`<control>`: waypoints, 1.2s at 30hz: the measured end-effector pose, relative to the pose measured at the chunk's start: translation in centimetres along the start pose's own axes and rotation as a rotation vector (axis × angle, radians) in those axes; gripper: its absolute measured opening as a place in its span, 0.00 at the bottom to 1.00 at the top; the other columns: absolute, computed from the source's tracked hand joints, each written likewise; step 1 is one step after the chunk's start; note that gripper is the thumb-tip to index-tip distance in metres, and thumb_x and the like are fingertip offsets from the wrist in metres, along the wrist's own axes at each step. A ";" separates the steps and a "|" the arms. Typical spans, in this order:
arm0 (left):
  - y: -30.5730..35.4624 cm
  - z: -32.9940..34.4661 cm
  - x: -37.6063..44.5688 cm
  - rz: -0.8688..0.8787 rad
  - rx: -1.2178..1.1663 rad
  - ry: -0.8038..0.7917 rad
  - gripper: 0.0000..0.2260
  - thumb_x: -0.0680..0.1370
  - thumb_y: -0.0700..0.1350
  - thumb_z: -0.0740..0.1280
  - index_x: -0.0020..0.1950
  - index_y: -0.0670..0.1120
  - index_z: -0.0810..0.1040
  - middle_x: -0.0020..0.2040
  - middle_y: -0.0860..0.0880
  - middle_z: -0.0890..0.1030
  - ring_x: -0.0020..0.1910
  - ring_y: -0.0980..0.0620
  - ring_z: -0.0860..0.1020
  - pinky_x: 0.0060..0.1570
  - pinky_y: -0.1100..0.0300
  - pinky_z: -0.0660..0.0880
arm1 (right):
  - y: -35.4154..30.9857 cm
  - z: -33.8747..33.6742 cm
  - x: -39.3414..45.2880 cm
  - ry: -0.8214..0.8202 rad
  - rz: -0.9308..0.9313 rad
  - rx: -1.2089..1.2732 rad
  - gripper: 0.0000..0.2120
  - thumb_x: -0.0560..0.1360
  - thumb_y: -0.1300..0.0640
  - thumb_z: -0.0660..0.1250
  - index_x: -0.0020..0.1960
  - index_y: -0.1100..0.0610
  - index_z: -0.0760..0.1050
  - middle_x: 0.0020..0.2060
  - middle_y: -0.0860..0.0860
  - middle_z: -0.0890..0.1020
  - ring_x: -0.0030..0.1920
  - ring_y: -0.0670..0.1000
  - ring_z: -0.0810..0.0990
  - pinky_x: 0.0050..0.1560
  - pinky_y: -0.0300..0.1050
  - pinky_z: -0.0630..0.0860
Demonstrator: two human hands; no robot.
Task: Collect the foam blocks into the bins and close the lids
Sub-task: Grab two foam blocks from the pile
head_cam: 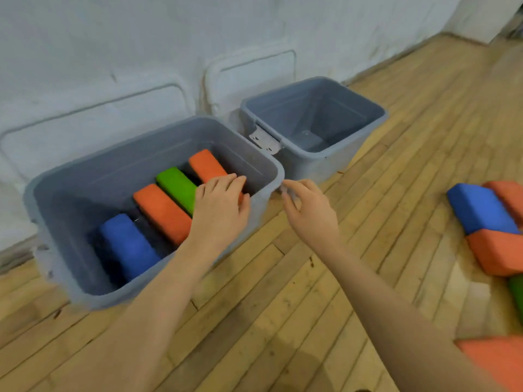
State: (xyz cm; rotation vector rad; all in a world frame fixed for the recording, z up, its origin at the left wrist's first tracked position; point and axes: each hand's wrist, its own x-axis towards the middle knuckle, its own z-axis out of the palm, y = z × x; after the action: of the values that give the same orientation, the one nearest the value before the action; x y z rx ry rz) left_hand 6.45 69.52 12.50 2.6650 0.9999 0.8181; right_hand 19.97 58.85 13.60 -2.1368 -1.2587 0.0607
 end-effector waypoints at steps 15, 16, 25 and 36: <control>27.0 15.8 -8.4 0.410 -0.190 -0.454 0.17 0.80 0.48 0.57 0.68 0.48 0.70 0.68 0.50 0.71 0.66 0.48 0.67 0.63 0.54 0.55 | 25.4 -12.6 -22.6 0.251 0.646 -0.134 0.16 0.79 0.51 0.59 0.64 0.53 0.74 0.57 0.51 0.76 0.57 0.52 0.75 0.49 0.47 0.73; 28.8 17.3 -9.5 0.413 -0.198 -0.490 0.17 0.80 0.48 0.57 0.69 0.48 0.69 0.68 0.50 0.70 0.66 0.49 0.66 0.64 0.54 0.55 | 27.5 -12.9 -24.3 0.252 0.689 -0.156 0.16 0.79 0.50 0.59 0.64 0.53 0.74 0.58 0.52 0.75 0.57 0.54 0.74 0.51 0.50 0.74; 40.4 30.8 -17.7 0.481 -0.095 -0.792 0.21 0.81 0.53 0.53 0.73 0.49 0.61 0.73 0.49 0.64 0.71 0.47 0.60 0.68 0.51 0.55 | 41.6 -12.9 -35.1 0.072 1.154 -0.439 0.33 0.75 0.36 0.58 0.75 0.47 0.54 0.74 0.61 0.54 0.69 0.65 0.59 0.67 0.60 0.57; 43.0 38.5 -21.5 0.309 -0.243 -0.969 0.30 0.78 0.57 0.59 0.76 0.50 0.54 0.74 0.50 0.62 0.70 0.47 0.64 0.68 0.44 0.54 | 46.1 -9.8 -38.1 0.223 1.214 -0.077 0.39 0.73 0.35 0.61 0.76 0.50 0.50 0.74 0.63 0.48 0.72 0.64 0.54 0.71 0.62 0.50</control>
State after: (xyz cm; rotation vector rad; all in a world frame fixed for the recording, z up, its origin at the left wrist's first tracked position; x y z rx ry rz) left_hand 38.18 23.85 -14.01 2.5066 0.2279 -0.3300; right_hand 38.23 8.41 -14.50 -2.5604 0.2839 0.2722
